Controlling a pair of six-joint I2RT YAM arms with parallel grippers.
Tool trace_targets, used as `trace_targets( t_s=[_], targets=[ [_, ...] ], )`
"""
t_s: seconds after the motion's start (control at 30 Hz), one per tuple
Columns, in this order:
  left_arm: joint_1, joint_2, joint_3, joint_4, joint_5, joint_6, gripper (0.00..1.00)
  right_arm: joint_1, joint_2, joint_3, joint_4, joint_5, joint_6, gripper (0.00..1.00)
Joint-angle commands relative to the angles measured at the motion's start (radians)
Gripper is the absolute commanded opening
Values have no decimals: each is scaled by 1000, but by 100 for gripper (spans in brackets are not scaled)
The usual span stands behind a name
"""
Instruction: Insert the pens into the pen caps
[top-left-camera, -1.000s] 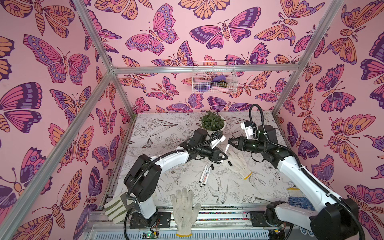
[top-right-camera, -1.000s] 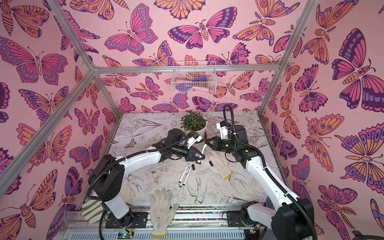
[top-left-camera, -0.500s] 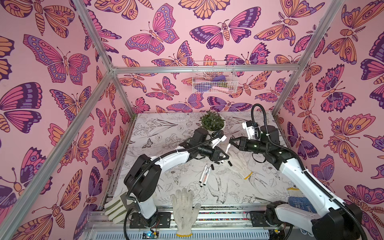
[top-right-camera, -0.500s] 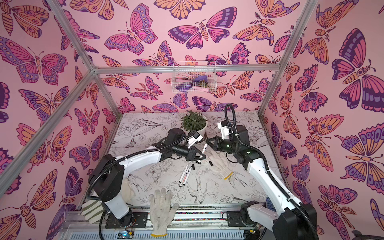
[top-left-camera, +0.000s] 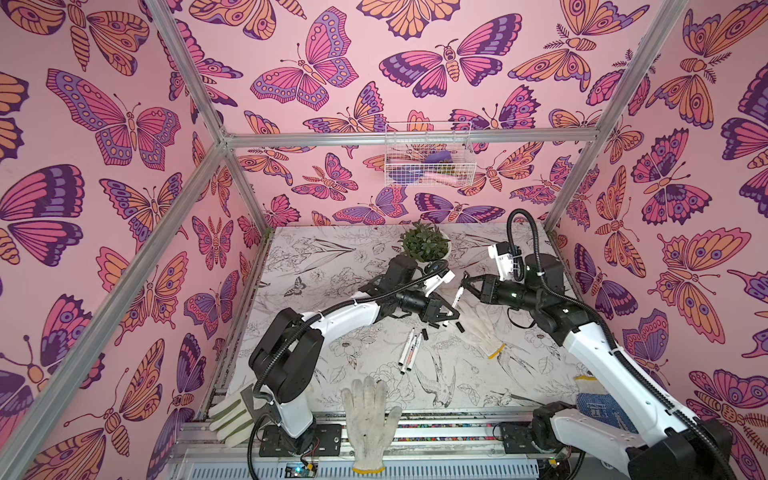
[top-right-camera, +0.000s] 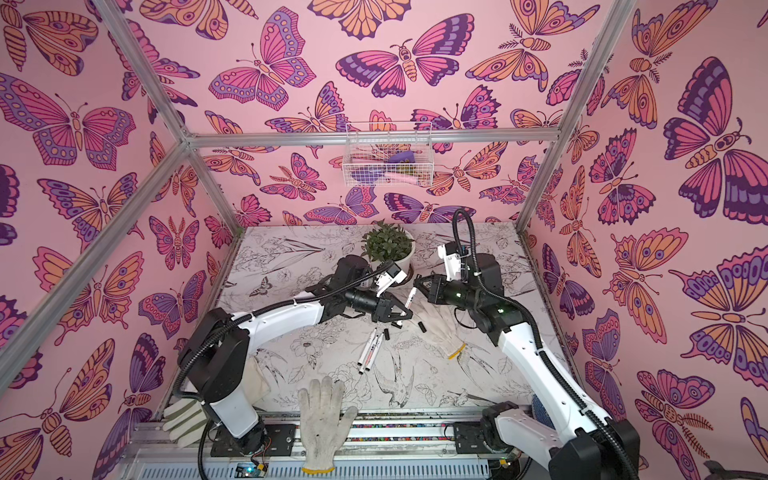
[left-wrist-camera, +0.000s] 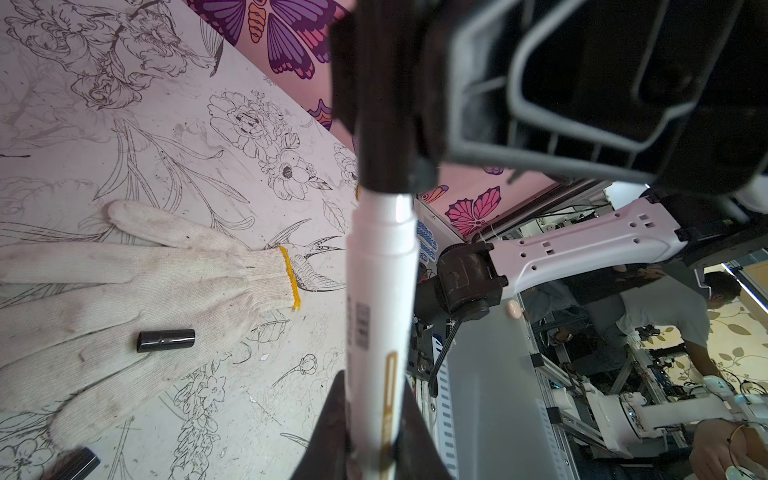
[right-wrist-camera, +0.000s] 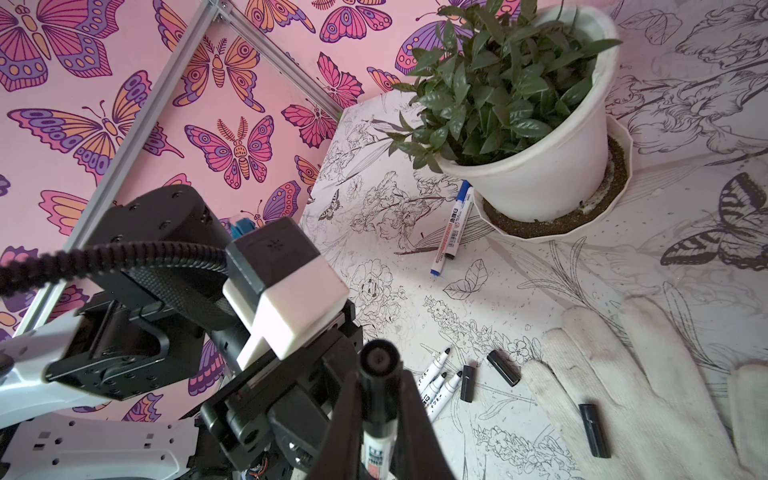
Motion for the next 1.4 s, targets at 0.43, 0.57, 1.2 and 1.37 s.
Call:
trace_targets(
  t_s=[0.43,0.57,1.2,1.37],
  targets=[
    [35,66,-19,-79,-124,-48,0,31,-66,18,76,-170,8,0],
    [35,60,-24,-79,-118,-41,0,29,-80,20,47,-94,-5,0],
    [26,35,-48,-120,-126,7,0,-25,-67,46,93,-80,64,0],
    [23,30,-57,-144,-142,26,0,-30,-59,65,85,-91,63,0]
  ],
)
